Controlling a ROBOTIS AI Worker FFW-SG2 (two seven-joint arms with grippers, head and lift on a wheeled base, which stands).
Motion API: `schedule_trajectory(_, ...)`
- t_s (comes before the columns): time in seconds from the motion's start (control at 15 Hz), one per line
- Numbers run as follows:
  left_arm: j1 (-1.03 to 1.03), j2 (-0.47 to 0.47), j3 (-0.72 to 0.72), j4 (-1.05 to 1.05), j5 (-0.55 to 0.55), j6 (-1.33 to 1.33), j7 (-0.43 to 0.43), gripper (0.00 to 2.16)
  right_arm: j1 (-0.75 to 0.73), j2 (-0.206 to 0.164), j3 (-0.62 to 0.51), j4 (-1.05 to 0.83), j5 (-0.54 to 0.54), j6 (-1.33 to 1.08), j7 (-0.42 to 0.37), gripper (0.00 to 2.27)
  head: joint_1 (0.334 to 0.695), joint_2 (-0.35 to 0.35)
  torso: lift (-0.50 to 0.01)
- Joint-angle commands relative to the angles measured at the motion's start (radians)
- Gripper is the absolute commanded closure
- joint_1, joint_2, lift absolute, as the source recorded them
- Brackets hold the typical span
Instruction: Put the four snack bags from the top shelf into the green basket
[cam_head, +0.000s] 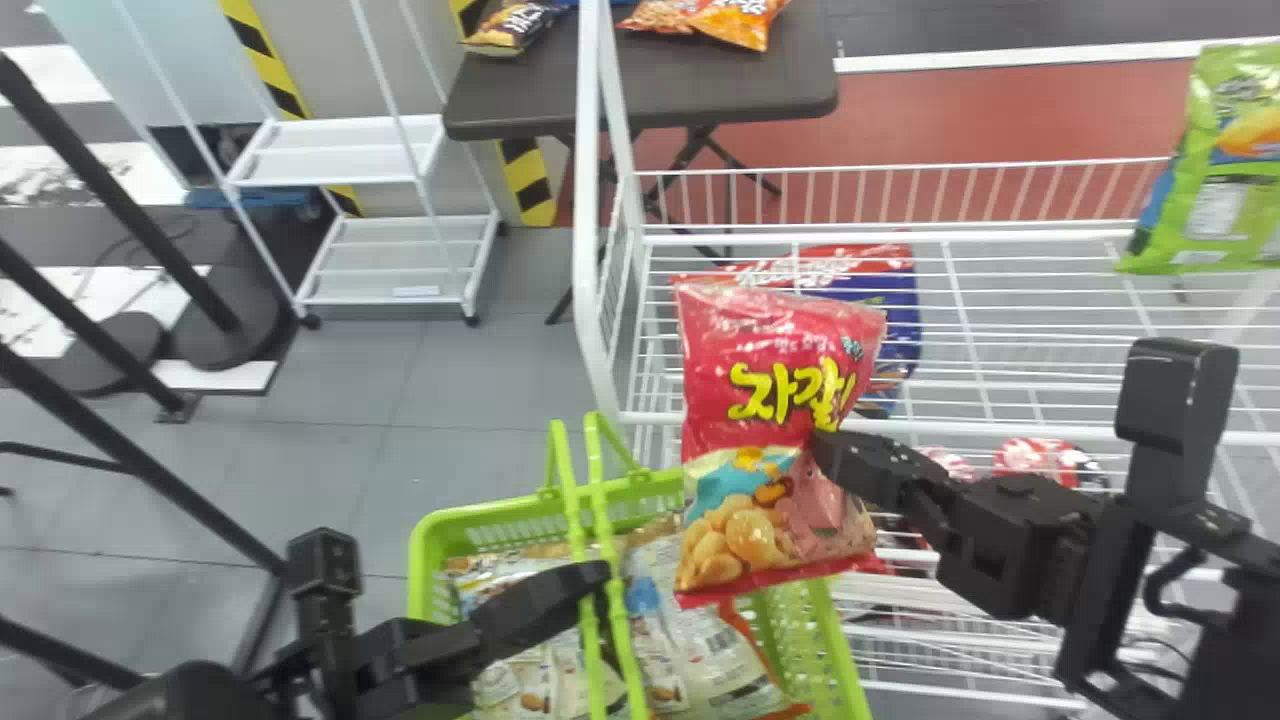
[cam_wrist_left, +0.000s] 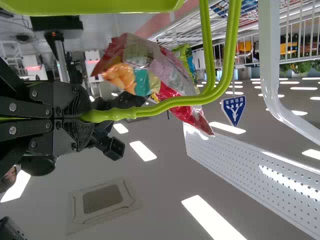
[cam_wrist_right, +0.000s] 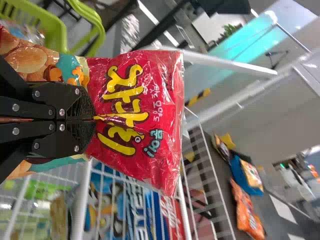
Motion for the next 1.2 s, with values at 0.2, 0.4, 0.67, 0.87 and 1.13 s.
schedule_trajectory(0.2, -0.002, 0.0, -0.003, 0.0, 0.0, 0.0, -0.011, 2.15, 0.023, -0.006, 0.069, 0.034, -0.042, 0.053, 0.005, 2.25, 0.695, 0.281, 0.0)
schedule_trajectory(0.4, -0.003, 0.002, -0.005, 0.0, 0.002, 0.0, -0.011, 2.15, 0.026, -0.015, 0.095, 0.067, -0.056, 0.115, 0.007, 2.25, 0.695, 0.327, 0.0)
schedule_trajectory(0.67, -0.002, 0.0, -0.006, -0.003, 0.004, 0.003, -0.011, 2.15, -0.02, -0.015, 0.158, 0.15, -0.045, 0.133, 0.002, 2.25, 0.695, 0.35, 0.0)
schedule_trajectory(0.87, 0.005, 0.0, -0.002, -0.006, 0.008, 0.003, -0.011, 2.15, -0.078, -0.012, 0.199, 0.2, -0.037, 0.244, -0.022, 2.25, 0.695, 0.35, 0.0)
schedule_trajectory(1.13, 0.008, 0.0, -0.006, -0.006, 0.008, 0.003, -0.011, 2.15, -0.134, -0.008, 0.273, 0.274, -0.03, 0.161, -0.002, 1.67, 0.695, 0.35, 0.0)
